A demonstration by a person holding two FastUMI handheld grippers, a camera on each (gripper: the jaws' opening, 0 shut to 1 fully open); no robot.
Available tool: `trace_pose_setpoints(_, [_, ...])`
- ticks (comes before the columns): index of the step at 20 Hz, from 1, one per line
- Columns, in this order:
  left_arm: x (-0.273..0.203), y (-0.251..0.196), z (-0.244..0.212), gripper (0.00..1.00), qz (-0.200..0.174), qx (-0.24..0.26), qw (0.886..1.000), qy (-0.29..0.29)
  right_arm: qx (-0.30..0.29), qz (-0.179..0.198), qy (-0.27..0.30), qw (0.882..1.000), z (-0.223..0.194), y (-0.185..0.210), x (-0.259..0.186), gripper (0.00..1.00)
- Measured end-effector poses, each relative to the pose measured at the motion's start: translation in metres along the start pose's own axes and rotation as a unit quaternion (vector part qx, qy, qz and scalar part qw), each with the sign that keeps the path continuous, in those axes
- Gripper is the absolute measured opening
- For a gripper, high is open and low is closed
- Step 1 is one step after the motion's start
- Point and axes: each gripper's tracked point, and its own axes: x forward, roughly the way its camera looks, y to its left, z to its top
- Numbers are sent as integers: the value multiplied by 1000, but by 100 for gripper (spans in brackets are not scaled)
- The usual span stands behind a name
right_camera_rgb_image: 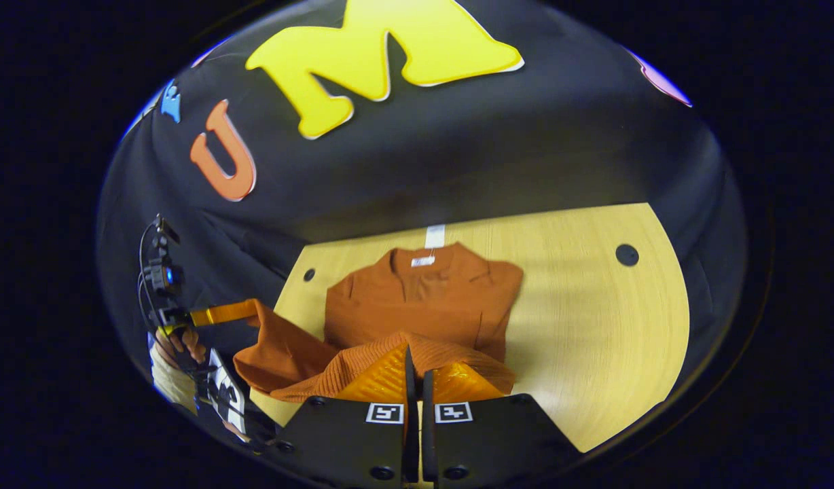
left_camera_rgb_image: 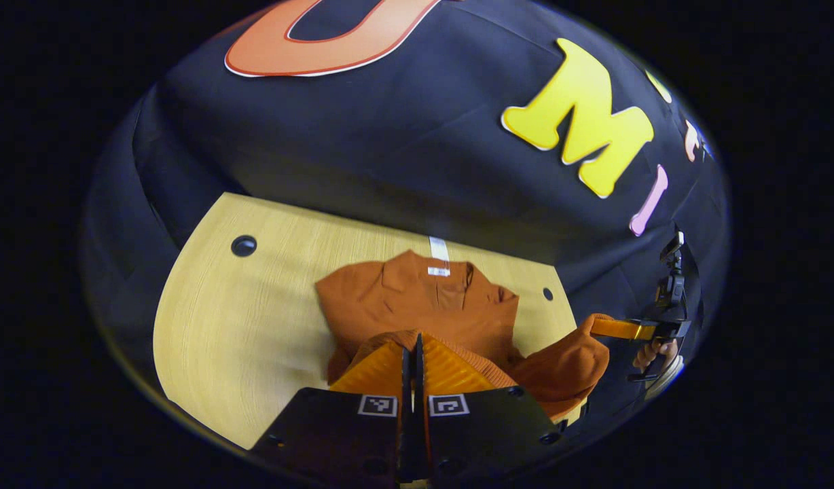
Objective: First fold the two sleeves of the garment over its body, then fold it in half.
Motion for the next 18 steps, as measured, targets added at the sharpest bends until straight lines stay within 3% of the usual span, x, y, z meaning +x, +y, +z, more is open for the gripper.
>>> trace_pose_setpoints(4, [88,31,31,3,22,-49,998,-30,78,-29,-14,996,44,-37,95,2])
trace_pose_setpoints(7, [162,78,12,3,70,-38,997,-22,138,-63,-12,988,49,-91,180,2])
trace_pose_setpoints(9, [187,103,-8,3,95,-44,994,-2,157,-98,-2,983,37,-124,219,2])
trace_pose_setpoints(13, [196,107,-10,3,92,-66,994,-4,215,-78,-8,973,26,-134,231,2])
trace_pose_setpoints(18, [199,98,3,4,84,-40,995,-32,230,-71,-23,970,32,-134,224,0])
